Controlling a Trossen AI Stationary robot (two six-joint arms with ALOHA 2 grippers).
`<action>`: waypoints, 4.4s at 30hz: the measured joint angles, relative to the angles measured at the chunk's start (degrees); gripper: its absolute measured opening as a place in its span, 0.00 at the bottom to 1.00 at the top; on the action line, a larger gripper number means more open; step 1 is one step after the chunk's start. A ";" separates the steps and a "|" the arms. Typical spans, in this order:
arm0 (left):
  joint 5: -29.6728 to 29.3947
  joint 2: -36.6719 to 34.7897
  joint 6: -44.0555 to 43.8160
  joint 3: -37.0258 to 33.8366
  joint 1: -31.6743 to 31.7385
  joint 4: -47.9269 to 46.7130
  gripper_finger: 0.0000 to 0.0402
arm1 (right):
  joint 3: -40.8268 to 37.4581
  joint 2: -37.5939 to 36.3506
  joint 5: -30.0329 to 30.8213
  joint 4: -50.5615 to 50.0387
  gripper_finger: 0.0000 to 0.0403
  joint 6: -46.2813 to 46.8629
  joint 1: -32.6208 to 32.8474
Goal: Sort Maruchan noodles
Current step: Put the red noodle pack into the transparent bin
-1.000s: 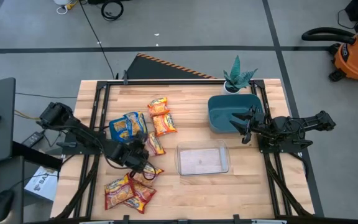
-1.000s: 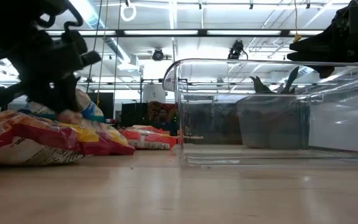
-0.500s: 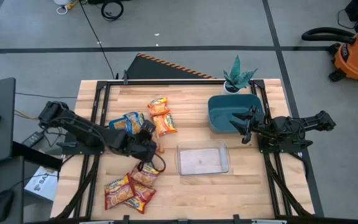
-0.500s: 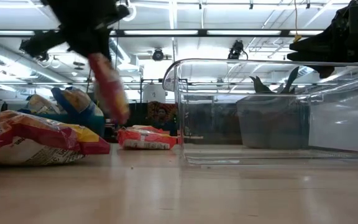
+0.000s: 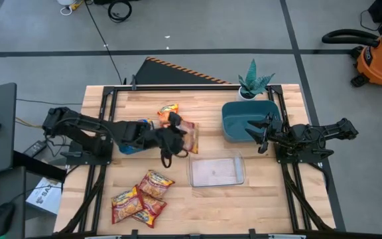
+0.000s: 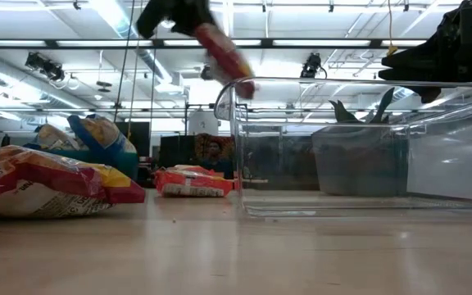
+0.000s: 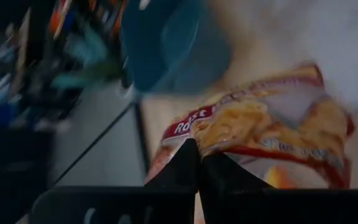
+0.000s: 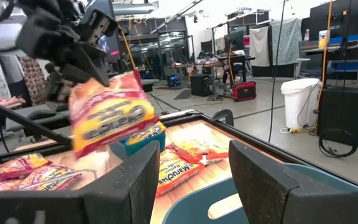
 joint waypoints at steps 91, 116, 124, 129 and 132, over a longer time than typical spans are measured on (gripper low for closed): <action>29.37 5.49 -43.68 -6.44 -10.19 -33.57 0.35 | 0.02 0.28 0.01 1.80 0.49 -0.02 0.02; 45.55 -0.58 -64.67 -17.03 -15.72 -25.88 0.35 | 0.02 0.26 0.00 2.67 0.49 0.00 0.02; 41.77 -1.55 -86.58 -17.03 -19.05 -23.70 0.35 | 0.02 0.28 0.00 3.27 0.49 0.00 0.00; 39.71 -1.55 -98.64 -17.03 -22.58 -23.71 0.35 | 0.02 0.28 -0.02 3.25 0.49 0.00 0.02; 37.28 -1.55 -103.94 -17.03 -24.15 -23.72 0.35 | 0.02 0.28 -0.01 3.23 0.49 0.00 0.01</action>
